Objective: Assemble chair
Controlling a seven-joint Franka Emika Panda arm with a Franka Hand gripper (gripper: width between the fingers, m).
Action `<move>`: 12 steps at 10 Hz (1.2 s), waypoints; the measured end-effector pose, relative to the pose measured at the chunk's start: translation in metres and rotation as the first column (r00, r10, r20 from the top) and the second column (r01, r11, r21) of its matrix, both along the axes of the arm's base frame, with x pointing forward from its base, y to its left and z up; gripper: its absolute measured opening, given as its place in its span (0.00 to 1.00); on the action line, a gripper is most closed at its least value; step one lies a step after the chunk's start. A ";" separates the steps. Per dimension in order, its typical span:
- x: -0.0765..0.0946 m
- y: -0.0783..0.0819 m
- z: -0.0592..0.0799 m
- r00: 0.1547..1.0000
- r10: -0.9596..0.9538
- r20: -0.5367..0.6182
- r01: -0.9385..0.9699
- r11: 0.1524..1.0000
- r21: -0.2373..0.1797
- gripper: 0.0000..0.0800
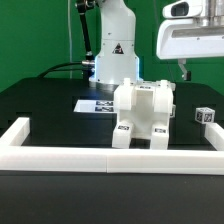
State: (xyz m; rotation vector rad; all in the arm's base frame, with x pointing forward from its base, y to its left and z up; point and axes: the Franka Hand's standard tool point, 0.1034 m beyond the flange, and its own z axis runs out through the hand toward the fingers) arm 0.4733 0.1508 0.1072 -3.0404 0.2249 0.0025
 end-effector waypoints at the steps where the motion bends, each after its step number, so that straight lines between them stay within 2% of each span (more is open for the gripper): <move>1: -0.004 0.008 -0.003 1.000 0.021 0.021 -0.021 1.000 -0.002 0.81; 3: -0.019 0.024 -0.016 0.995 0.100 0.024 -0.100 0.995 -0.016 0.81; 5: -0.023 0.025 -0.027 0.987 0.159 0.040 -0.158 0.987 -0.025 0.81; 9: -0.022 0.025 -0.027 0.987 0.158 0.040 -0.157 0.987 -0.025 0.81; 12: -0.040 0.028 -0.044 0.983 0.178 0.036 -0.176 0.984 -0.034 0.81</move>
Offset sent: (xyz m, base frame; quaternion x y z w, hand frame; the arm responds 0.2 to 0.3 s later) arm -0.0149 0.0181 -0.0277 0.0425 0.0231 -0.1385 0.9892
